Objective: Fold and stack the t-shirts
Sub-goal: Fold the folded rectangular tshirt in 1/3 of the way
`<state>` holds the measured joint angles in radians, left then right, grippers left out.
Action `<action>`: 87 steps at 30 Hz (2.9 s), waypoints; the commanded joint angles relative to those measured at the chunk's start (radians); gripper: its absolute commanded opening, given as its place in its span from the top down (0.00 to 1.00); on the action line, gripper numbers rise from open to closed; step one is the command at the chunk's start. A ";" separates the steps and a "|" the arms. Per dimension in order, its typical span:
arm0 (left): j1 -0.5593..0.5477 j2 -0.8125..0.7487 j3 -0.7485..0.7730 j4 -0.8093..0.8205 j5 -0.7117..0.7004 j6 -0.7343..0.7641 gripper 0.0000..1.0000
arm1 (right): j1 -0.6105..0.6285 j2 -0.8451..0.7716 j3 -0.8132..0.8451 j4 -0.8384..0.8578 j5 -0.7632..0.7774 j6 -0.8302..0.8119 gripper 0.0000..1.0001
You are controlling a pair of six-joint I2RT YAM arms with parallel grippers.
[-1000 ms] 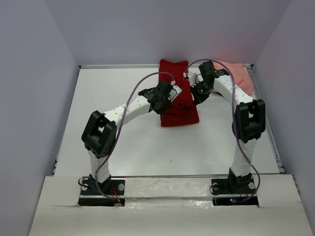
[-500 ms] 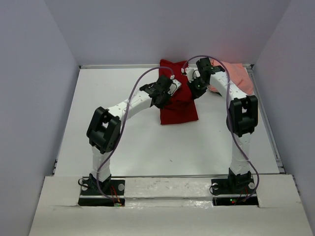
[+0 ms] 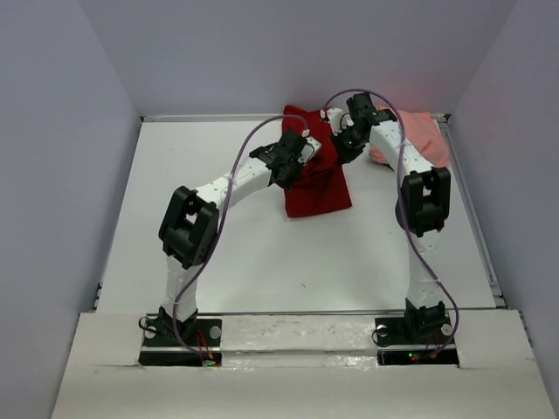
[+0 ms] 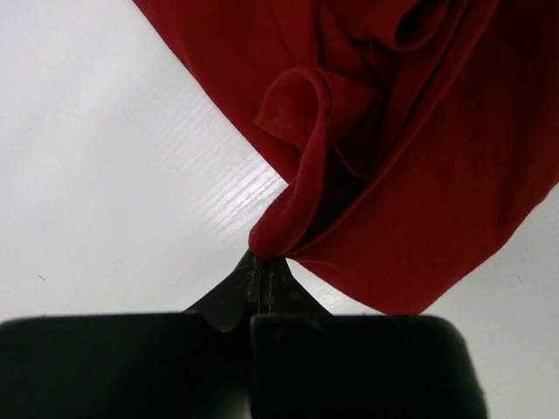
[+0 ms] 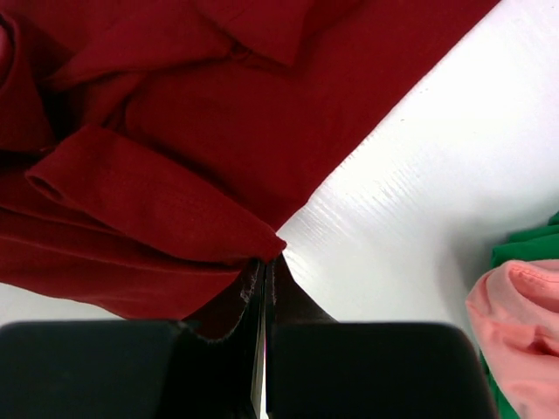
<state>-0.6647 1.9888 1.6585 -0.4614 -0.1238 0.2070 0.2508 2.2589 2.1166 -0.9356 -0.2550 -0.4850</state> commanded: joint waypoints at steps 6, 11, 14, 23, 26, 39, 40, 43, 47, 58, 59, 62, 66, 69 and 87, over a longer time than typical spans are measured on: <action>0.013 0.050 0.113 0.012 -0.131 -0.011 1.00 | -0.013 0.018 0.063 0.026 0.019 0.006 1.00; 0.020 0.079 0.148 0.010 -0.146 -0.023 1.00 | -0.013 0.031 0.063 0.040 0.005 0.014 1.00; 0.024 0.107 0.168 0.001 -0.149 -0.024 1.00 | -0.022 0.045 0.072 0.044 0.002 0.013 1.00; 0.028 0.142 0.188 0.013 -0.143 -0.017 1.00 | -0.022 0.093 0.121 0.050 0.000 0.005 1.00; 0.028 0.157 0.196 0.018 -0.145 -0.014 1.00 | -0.022 0.113 0.137 0.057 0.003 0.003 1.00; 0.050 0.272 0.326 0.009 -0.148 0.006 1.00 | -0.031 0.194 0.241 0.066 0.022 -0.007 1.00; 0.050 0.278 0.337 0.001 -0.158 0.009 1.00 | -0.041 0.195 0.241 0.067 0.025 -0.007 1.00; 0.053 0.292 0.363 -0.005 -0.183 0.019 1.00 | -0.041 0.197 0.240 0.078 0.028 -0.006 1.00; 0.059 0.308 0.371 -0.006 -0.217 0.025 0.92 | -0.050 0.199 0.238 0.084 0.036 -0.009 0.92; 0.063 0.311 0.356 0.004 -0.303 0.028 0.07 | -0.050 0.189 0.227 0.095 0.053 -0.003 0.00; 0.063 0.309 0.357 0.004 -0.309 0.026 0.01 | -0.050 0.189 0.226 0.095 0.054 -0.003 0.00; 0.062 0.295 0.360 0.006 -0.344 0.031 0.01 | -0.050 0.176 0.226 0.095 0.071 -0.004 0.00; 0.063 0.248 0.380 0.004 -0.398 0.061 0.01 | -0.050 0.120 0.218 0.093 0.074 -0.004 0.00; 0.068 0.213 0.431 -0.026 -0.438 0.062 0.01 | -0.050 0.047 0.212 0.071 0.050 0.002 0.00; 0.424 -0.294 -0.017 0.056 -0.240 -0.024 0.01 | 0.105 -0.515 -0.536 0.214 0.071 -0.248 0.00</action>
<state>-0.3637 1.7958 1.7279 -0.4320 -0.4988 0.2386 0.3042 1.7775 1.7294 -0.8257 -0.3004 -0.6319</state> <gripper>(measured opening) 0.989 0.994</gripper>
